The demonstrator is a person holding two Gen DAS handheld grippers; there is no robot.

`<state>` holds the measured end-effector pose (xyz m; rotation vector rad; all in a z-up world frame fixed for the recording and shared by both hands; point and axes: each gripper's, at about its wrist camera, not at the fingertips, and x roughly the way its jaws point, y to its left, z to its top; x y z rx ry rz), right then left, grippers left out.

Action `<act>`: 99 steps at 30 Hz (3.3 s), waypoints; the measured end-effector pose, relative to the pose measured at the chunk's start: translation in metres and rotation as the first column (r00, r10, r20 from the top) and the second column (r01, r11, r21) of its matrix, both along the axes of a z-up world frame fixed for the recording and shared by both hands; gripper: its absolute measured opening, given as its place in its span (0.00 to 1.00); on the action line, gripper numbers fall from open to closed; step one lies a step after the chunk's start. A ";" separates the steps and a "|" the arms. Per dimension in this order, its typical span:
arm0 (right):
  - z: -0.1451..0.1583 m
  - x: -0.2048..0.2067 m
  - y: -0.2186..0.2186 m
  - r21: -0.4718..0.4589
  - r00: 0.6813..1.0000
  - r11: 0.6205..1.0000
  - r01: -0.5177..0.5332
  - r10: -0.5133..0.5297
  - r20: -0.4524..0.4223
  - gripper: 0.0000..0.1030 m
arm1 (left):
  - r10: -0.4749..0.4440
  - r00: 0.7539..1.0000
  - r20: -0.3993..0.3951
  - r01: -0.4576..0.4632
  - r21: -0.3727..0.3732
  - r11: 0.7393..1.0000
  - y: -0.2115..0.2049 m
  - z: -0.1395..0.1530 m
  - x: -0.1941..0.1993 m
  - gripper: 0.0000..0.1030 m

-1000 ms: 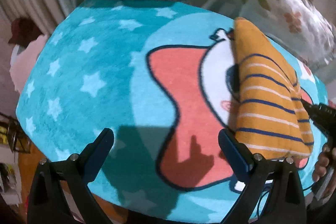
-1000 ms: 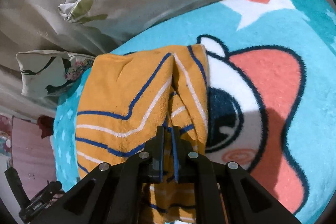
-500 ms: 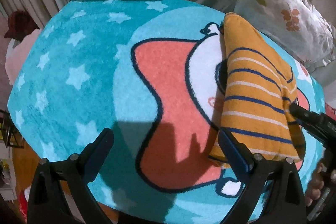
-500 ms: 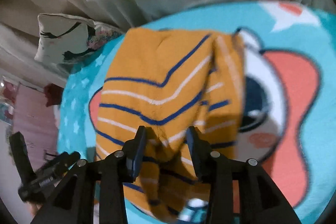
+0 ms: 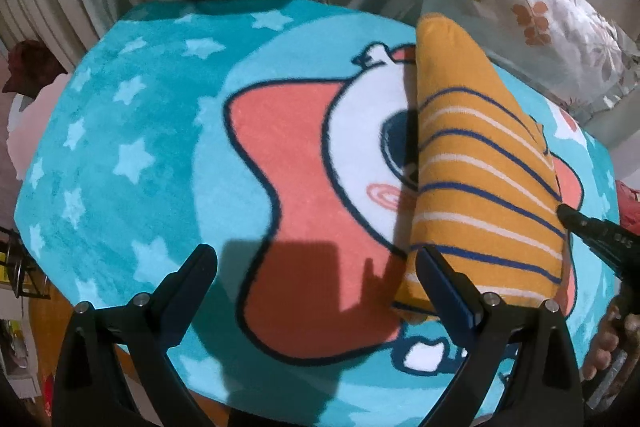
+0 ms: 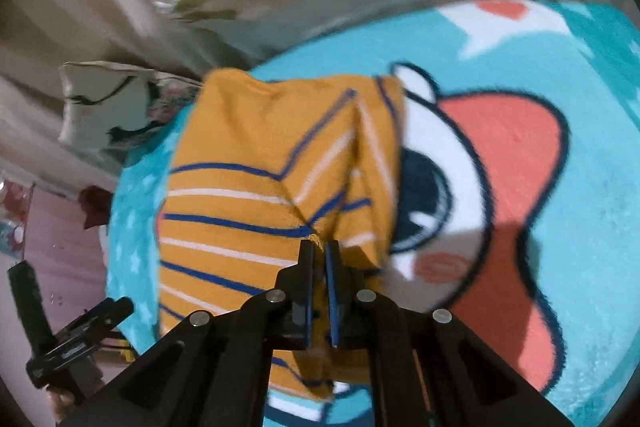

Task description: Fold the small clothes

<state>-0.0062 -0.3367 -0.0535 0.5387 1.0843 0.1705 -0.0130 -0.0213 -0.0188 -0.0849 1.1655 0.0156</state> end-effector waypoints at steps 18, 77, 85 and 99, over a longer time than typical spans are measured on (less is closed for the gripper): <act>0.002 0.052 0.014 0.065 0.999 0.998 -0.007 0.005 0.035 0.31 | -0.035 0.999 0.005 0.035 0.028 0.999 -0.018 0.000 -0.013 0.96; 0.004 -0.042 0.049 -0.195 0.998 0.979 -0.063 0.061 -0.015 0.41 | -0.080 0.993 0.082 0.073 0.078 0.994 -0.016 0.009 -0.063 0.96; 0.056 -0.039 0.097 -0.300 0.991 0.952 -0.063 0.096 0.097 0.42 | -0.110 0.989 0.100 0.105 0.056 0.993 0.006 0.014 -0.048 0.96; 0.063 0.021 0.141 -0.370 0.998 0.929 -0.013 0.032 0.045 0.51 | -0.140 0.983 0.117 0.134 0.060 0.989 0.070 0.022 -0.008 0.96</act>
